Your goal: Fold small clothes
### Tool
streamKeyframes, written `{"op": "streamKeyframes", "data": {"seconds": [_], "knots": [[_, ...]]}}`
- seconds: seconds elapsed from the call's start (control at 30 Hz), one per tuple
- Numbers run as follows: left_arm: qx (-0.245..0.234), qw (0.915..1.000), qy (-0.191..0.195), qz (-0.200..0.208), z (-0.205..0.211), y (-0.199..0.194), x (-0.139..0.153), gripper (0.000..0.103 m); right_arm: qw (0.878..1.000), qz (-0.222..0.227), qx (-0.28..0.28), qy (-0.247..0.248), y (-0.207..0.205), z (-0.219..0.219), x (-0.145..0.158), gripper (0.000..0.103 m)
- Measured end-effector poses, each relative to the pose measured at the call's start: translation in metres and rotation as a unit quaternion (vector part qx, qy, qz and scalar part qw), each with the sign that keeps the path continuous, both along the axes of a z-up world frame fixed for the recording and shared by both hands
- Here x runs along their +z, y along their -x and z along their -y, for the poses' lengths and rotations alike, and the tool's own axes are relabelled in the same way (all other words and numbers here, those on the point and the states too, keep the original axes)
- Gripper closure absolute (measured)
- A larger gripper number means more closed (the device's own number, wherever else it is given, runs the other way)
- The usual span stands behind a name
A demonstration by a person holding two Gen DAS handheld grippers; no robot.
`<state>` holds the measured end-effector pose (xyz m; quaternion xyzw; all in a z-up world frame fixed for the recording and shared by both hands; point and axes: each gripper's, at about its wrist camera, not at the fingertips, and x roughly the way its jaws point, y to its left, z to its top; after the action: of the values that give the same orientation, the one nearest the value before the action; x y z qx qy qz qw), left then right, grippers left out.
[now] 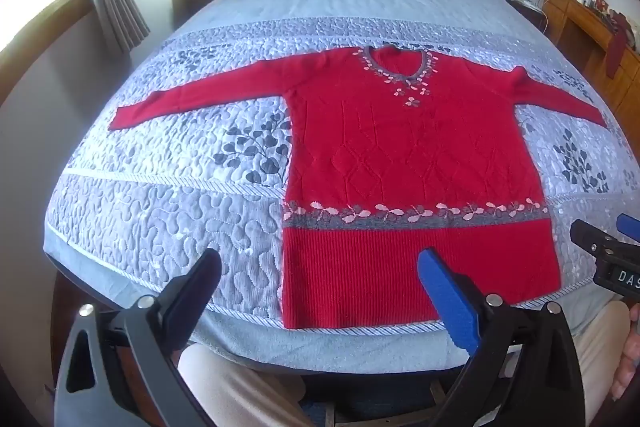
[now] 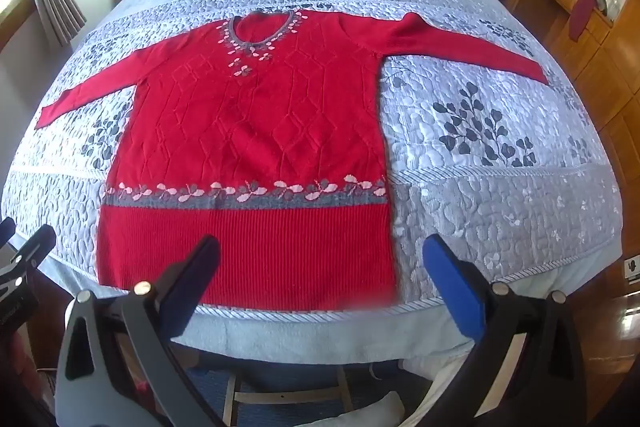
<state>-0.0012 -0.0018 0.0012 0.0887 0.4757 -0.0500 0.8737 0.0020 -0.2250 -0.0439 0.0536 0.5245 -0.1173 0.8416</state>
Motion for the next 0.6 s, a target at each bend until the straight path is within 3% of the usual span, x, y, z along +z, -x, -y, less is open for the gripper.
{"op": "streamKeyframes", "data": {"seconds": [0.6], "knots": [[0.007, 0.9999, 0.01, -0.005, 0.0007, -0.0054, 0.0054, 0.004, 1.0, -0.005, -0.009, 0.0, -0.0033, 0.0045, 0.0014, 0.002]]}}
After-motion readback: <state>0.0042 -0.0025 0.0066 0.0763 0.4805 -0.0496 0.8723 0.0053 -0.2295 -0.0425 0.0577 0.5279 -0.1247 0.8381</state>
